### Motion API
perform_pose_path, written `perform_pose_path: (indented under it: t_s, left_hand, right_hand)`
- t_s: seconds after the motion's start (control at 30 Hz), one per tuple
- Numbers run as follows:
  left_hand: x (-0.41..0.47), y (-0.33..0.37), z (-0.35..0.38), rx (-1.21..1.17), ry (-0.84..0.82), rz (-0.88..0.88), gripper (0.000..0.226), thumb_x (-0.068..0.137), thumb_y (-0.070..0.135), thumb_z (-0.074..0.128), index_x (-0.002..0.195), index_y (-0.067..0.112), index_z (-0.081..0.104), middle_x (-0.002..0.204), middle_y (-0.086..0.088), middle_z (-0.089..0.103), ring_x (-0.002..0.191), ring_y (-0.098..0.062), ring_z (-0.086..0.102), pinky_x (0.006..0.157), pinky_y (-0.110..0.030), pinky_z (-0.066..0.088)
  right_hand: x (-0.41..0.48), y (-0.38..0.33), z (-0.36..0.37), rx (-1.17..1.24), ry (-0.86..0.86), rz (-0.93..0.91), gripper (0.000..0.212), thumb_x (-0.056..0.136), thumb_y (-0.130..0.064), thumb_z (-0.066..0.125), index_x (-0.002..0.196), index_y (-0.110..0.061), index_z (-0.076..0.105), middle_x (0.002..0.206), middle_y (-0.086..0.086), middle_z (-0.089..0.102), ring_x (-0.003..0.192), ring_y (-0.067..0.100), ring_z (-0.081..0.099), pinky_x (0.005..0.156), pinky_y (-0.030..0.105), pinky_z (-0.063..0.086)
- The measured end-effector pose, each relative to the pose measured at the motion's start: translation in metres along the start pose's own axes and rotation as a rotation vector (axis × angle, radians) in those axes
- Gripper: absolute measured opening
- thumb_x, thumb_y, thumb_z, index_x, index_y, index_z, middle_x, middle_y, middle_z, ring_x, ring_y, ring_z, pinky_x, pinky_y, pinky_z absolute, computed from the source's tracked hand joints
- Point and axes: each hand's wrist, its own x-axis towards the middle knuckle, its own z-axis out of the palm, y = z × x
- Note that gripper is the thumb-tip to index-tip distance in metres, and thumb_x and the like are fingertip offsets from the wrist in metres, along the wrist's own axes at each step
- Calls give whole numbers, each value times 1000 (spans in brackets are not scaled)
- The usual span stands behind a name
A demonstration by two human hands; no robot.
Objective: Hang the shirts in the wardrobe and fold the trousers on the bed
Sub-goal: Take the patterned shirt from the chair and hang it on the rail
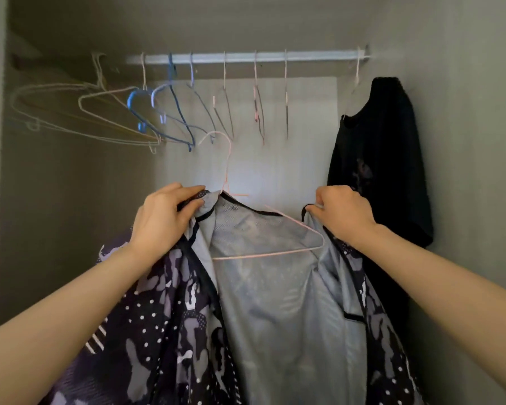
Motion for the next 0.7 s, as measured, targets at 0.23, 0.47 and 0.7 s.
perform_pose_path:
  t_s: [0.23,0.47,0.7]
  left_hand:
    - [18,5,-13,-27,54,-3,25,92,26,66,117,25,71,80,7,54,79,-26,63,70,-45,54]
    - [12,7,-11,446,-31,440,31,84,15,61,113,16,71,76,-1,54,71,-22,55,33,-29,38]
    - [32,9,-13,652,-124,286,49,44,-9,84,87,9,73,67,-6,53,56,-30,56,36,-21,24]
  right_hand:
    - [15,-1,-16,151,-41,62,30,87,-44,64,81,-15,58,93,11,63,87,33,60,67,33,45]
    - [19,-5,-31,157,68,38,31,90,-41,62,82,-12,56,88,5,60,80,25,57,61,31,42]
    - [-14,-48,-45,276,-38,-38,18,87,-30,61,83,-13,57,80,1,55,77,24,55,67,33,51]
